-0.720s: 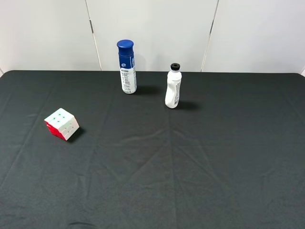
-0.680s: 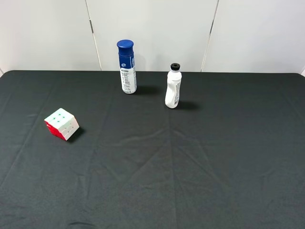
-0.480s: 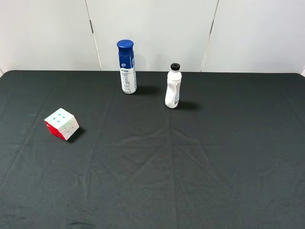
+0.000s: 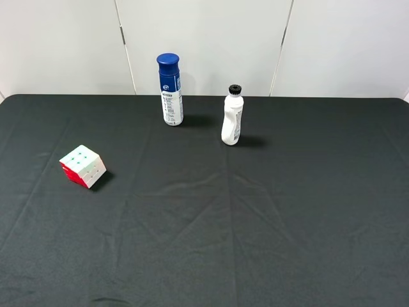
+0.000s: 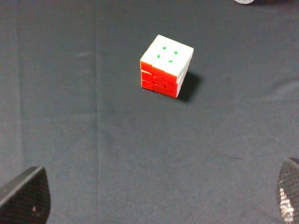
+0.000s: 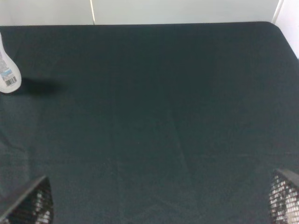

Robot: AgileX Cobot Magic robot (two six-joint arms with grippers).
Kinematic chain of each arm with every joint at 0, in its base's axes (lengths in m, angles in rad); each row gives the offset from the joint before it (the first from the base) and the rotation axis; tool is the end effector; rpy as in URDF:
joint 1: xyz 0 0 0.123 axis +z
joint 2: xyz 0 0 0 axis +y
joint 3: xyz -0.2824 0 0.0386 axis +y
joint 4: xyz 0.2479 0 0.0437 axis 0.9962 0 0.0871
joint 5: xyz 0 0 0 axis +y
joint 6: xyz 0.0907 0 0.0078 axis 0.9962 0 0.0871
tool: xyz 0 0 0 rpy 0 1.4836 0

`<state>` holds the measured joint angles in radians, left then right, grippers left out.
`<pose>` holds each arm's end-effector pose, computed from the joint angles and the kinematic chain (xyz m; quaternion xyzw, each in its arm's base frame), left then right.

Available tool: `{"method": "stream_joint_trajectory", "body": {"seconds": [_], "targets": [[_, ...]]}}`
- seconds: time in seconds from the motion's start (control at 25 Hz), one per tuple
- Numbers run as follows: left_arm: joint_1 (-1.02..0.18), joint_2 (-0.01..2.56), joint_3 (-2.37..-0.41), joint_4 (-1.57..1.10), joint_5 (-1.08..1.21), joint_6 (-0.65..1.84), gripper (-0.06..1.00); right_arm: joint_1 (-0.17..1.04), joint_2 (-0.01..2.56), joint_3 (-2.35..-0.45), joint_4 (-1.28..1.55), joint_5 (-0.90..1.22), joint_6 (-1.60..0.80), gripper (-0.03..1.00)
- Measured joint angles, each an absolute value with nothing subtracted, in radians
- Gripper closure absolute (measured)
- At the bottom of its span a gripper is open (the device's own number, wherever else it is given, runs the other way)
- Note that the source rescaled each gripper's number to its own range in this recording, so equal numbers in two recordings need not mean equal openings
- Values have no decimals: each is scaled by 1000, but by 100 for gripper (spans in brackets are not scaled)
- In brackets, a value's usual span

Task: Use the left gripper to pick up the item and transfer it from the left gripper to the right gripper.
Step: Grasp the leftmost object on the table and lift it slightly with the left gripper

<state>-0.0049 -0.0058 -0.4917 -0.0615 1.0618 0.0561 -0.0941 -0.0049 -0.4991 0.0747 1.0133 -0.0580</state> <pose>-0.0049 -0.0049 0.2749 0.0272 0.8533 -0.0174 0.5204 -0.0032 0.0061 0.2810 0.0145 0.8388 -0.0040 0.5442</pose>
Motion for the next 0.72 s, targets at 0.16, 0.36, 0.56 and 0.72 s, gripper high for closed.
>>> {"method": "stream_joint_trajectory", "body": {"seconds": [0.16, 0.36, 0.56, 0.72], "targets": [[-5, -6, -492, -62, 1062, 56, 3, -94, -5, -499, 75, 1013, -58, -3], [-5, -6, -492, -62, 1062, 56, 3, -94, -5, -499, 75, 1013, -58, -3], [-5, 4, -529, -47, 1070, 56, 3, -94, -5, -499, 75, 1013, -58, -3], [-5, 106, -615, -43, 1072, 56, 3, -94, -5, -499, 75, 1013, -58, -3]]}}
